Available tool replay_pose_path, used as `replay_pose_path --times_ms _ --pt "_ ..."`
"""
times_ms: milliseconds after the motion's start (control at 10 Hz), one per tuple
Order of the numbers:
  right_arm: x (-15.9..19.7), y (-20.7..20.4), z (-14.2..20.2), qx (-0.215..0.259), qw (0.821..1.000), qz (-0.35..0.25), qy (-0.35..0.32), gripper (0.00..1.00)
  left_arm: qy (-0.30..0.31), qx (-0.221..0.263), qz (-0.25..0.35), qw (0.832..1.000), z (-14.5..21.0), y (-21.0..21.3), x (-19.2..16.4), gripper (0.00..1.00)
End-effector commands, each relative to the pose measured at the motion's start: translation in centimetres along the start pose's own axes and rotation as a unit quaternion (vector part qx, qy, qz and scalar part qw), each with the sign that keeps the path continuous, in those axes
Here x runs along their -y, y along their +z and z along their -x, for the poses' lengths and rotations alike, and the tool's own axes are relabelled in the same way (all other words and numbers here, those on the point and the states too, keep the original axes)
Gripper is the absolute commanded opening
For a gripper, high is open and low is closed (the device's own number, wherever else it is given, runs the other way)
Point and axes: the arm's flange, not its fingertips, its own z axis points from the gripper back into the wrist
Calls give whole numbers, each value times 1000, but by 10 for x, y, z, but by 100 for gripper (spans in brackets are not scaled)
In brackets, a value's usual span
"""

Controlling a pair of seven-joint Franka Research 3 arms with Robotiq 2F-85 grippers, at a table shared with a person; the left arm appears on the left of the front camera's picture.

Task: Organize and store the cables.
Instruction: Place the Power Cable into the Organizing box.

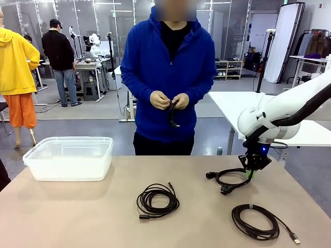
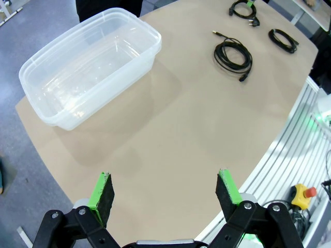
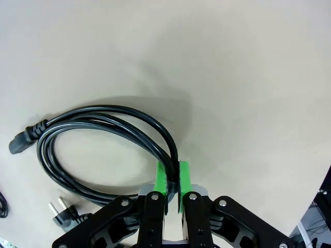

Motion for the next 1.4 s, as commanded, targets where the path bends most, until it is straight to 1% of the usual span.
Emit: replay_pose_path --times_ms 0,100,200,500,600,700,900,1100,1300 --pt "-6 32 4 -19 999 21 -21 0 -8 5 8 1000 1 1 -1 100" --pt "-6 50 8 -38 999 19 -22 0 -8 5 8 1000 1 1 -1 100" --pt "-7 66 14 -39 999 18 -21 0 -8 5 8 1000 1 1 -1 100" --pt "-14 92 22 -12 1000 13 -16 0 -8 5 8 1000 1 1 -1 100" --pt "-21 103 26 6 999 33 -11 0 -8 5 8 1000 1 1 -1 100" --pt "-32 117 35 26 998 52 -4 0 -8 5 8 1000 1 1 -1 100" --pt "-62 149 55 46 995 81 47 0 -8 5 8 1000 1 1 -1 100" --pt "-93 171 70 67 990 100 76 0 -8 5 8 1000 1 1 -1 100" --pt "-114 181 76 82 987 91 109 0 -8 5 8 1000 1 1 -1 100"
